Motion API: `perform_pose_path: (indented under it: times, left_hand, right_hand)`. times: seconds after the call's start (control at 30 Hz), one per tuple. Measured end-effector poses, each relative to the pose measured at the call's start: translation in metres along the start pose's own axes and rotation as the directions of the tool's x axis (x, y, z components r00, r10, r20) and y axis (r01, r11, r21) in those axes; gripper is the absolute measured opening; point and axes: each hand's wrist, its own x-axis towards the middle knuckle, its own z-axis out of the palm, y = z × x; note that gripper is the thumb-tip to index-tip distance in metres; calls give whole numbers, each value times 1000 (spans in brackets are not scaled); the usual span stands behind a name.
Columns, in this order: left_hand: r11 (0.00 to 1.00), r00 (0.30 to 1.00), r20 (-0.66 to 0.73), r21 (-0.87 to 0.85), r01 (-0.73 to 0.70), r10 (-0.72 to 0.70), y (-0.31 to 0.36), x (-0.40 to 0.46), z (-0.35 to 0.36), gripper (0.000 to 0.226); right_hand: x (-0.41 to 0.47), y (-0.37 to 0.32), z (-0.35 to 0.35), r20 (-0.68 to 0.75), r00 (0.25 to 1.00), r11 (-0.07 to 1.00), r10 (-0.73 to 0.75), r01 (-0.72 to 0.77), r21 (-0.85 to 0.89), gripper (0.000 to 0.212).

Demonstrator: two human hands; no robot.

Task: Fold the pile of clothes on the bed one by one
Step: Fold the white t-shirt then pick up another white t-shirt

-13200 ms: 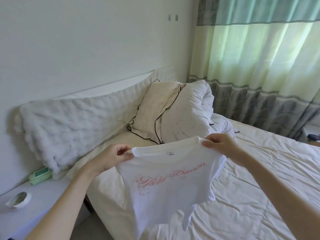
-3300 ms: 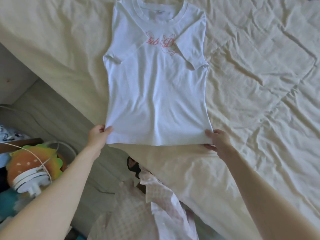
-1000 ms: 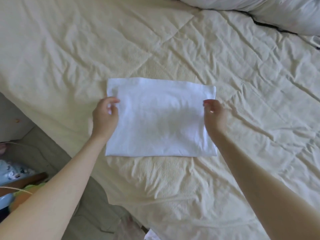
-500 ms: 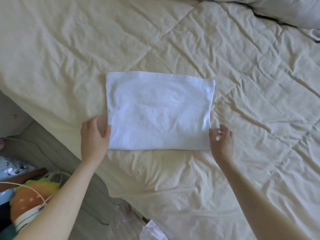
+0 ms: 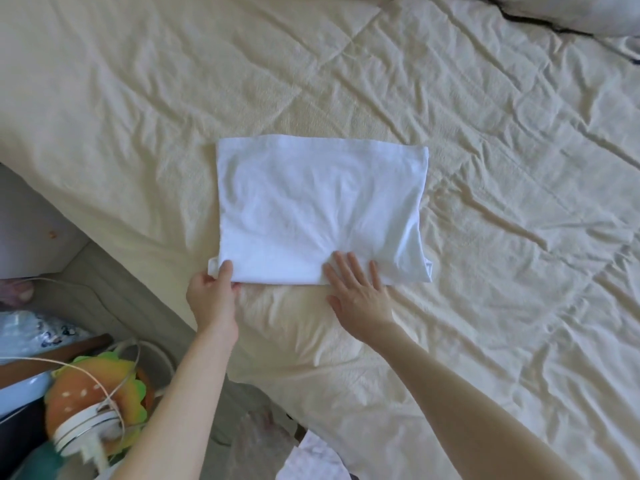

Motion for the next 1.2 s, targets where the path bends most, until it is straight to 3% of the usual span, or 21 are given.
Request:
perform_pose_path:
  times: [0.07, 0.1, 0.17, 0.2, 0.23, 0.3, 0.33, 0.4, 0.47, 0.53, 0.67, 0.83, 0.97, 1.07, 1.13, 1.2]
  left_hand:
    - [954, 963, -19, 148, -263, 268, 7, -22, 16, 11]
    - [902, 920, 21, 189, -389, 392, 10, -34, 27, 13]
    - [772, 803, 164, 221, -596, 573, 13, -59, 55, 16]
    - [696, 736, 257, 240, -677, 627, 11, -71, 70, 17]
    - [616, 667, 359, 262, -743, 653, 6, -82, 87, 16]
    - [445, 534, 582, 304, -842, 613, -10, -101, 114, 12]
    - [357, 469, 697, 314, -879, 543, -22, -106, 123, 21]
    - [218, 355, 876, 295, -930, 328, -50, -108, 132, 38]
    - [104, 306, 923, 289, -952, 234, -66, -103, 126, 44]
    - [4, 306, 914, 317, -949, 265, -70, -93, 113, 39]
    - [-94, 369, 858, 426, -900, 357, -66, -65, 91, 45]
    - [-192, 281, 897, 359, -913, 340, -68, -46, 86, 51]
    - [-225, 279, 915, 349, -909, 291, -71, -36, 84, 60]
    - [-289, 217, 935, 297, -910, 279, -70, -28, 84, 68]
    - [-331, 166, 946, 257, -908, 279, -67, -24, 83, 68]
    - [-356, 131, 951, 230, -906, 280, -62, -25, 79, 65]
  right_hand:
    - [1, 1, -13, -30, 998, 945, 61, -48, 324, 41]
    - [0, 3, -24, -33, 984, 804, 174, -122, 582, 34]
    - [-7, 16, -45, 73, 924, 269, 376, -184, 945, 25]
    - [-13, 25, -54, 126, 893, 15, 432, -147, 989, 24]
    - [-21, 37, -59, 157, 869, -164, 469, -89, 982, 25]
    - [-36, 61, -62, 184, 836, -334, 517, -2, 943, 32]
    - [-43, 69, -62, 185, 831, -346, 525, 11, 938, 35]
    - [-51, 77, -58, 162, 848, -273, 504, -22, 962, 34]
    - [-52, 79, -54, 142, 863, -148, 485, -80, 986, 28]
    - [-44, 81, -52, 169, 827, -126, 536, -120, 985, 18]
    - [-23, 82, -56, 215, 735, -46, 643, -243, 969, 18]
    - [-22, 91, -61, 31, 688, 230, 725, -283, 931, 9]
    - [-29, 94, -45, 41, 666, 295, 745, -383, 876, 8]
    - [-28, 97, -40, 148, 677, 215, 721, -421, 881, 14]
    - [-28, 99, -43, 214, 690, 118, 691, -400, 909, 1]
    - [-30, 101, -43, 283, 702, -11, 654, -365, 931, 6]
